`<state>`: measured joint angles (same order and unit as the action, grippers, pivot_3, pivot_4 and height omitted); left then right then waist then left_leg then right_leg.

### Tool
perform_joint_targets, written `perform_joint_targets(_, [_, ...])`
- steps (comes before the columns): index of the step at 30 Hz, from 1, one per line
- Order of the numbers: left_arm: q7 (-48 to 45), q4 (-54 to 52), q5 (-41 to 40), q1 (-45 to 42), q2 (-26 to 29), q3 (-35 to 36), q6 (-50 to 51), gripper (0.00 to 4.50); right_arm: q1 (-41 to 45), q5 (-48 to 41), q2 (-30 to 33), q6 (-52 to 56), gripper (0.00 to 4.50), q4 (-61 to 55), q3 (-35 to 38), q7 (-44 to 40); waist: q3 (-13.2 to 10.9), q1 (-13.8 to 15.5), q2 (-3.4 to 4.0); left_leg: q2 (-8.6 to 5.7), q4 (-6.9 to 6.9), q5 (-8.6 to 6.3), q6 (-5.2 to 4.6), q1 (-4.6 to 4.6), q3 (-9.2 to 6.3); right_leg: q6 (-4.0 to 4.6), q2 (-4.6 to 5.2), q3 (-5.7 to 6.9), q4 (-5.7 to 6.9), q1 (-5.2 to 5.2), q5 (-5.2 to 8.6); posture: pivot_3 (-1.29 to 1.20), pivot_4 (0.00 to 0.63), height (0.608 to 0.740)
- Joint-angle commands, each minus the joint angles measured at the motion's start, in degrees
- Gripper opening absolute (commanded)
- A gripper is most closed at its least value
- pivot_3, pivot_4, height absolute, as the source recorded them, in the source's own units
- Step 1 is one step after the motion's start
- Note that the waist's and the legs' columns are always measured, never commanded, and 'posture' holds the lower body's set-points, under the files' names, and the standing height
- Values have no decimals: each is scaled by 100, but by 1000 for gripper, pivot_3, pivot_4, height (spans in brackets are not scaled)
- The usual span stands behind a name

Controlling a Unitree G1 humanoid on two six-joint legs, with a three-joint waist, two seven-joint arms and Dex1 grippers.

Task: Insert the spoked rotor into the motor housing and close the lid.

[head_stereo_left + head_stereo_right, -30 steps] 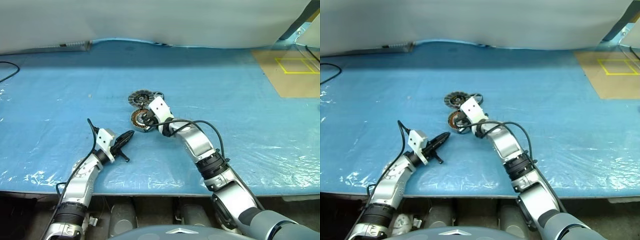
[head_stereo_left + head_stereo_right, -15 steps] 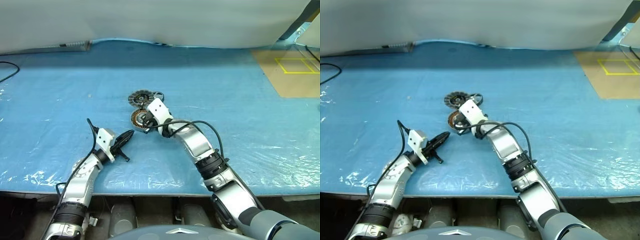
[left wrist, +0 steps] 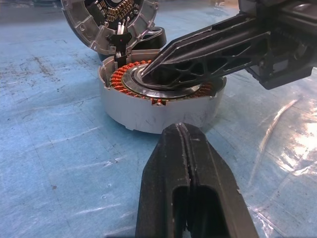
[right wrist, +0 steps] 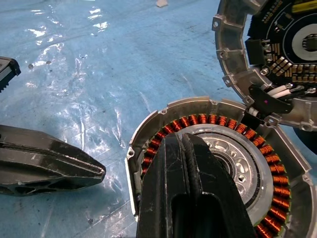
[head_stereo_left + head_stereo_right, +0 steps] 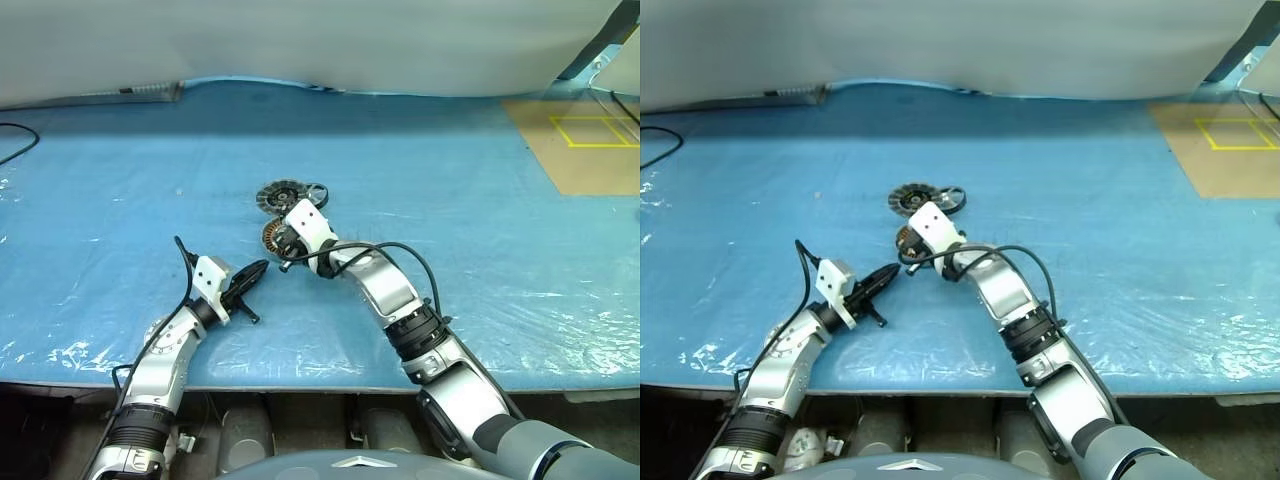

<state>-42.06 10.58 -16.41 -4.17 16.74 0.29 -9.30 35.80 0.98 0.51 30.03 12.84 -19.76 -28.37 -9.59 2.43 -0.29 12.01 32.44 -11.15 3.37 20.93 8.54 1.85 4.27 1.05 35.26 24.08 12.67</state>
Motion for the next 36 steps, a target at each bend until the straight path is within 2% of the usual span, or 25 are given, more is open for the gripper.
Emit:
perform_joint_targets(1, [-11,-144,-7,24,-1,19,-83,0,201,-105,-11,-27,39,-310,265,83,0,1,0,0,0,0,0,0,0,0,0,0,0,0,0,0,150,740])
perform_joint_targets(16, [-20,80,19,39,-90,13,-282,0,56,66,166,97,39,-259,7,-2,0,1,0,0,0,0,0,0,0,0,0,0,1,0,0,0,150,740])
perform_joint_targets(20, [30,20,36,61,-81,18,-256,0,166,-60,564,121,39,-421,228,-303,0,5,0,-1,2,0,0,0,0,0,0,0,1,0,0,0,150,740])
perform_joint_targets(25, [16,6,10,29,-59,35,-230,0,579,-235,1369,137,39,-425,511,-935,0,10,0,-1,8,0,0,1,0,-1,0,-1,6,0,-1,0,150,740])
perform_joint_targets(28, [1,35,16,-24,-51,27,-223,0,1019,-129,1750,-161,39,175,558,-1176,0,-4,0,0,13,0,-1,-1,0,0,0,-2,14,0,0,0,150,740])
perform_joint_targets(32, [0,29,23,-106,-57,2,-178,0,1732,123,1859,-848,39,1629,605,-1081,0,-21,0,2,25,0,-1,-6,1,4,-1,-4,33,0,1,0,150,740])
perform_joint_targets(36, [13,-11,16,-120,-53,7,-147,0,2395,194,1749,-1414,1265,2890,676,-1095,0,-8,0,2,38,0,-2,4,2,6,2,-5,40,5,1,0,150,740])
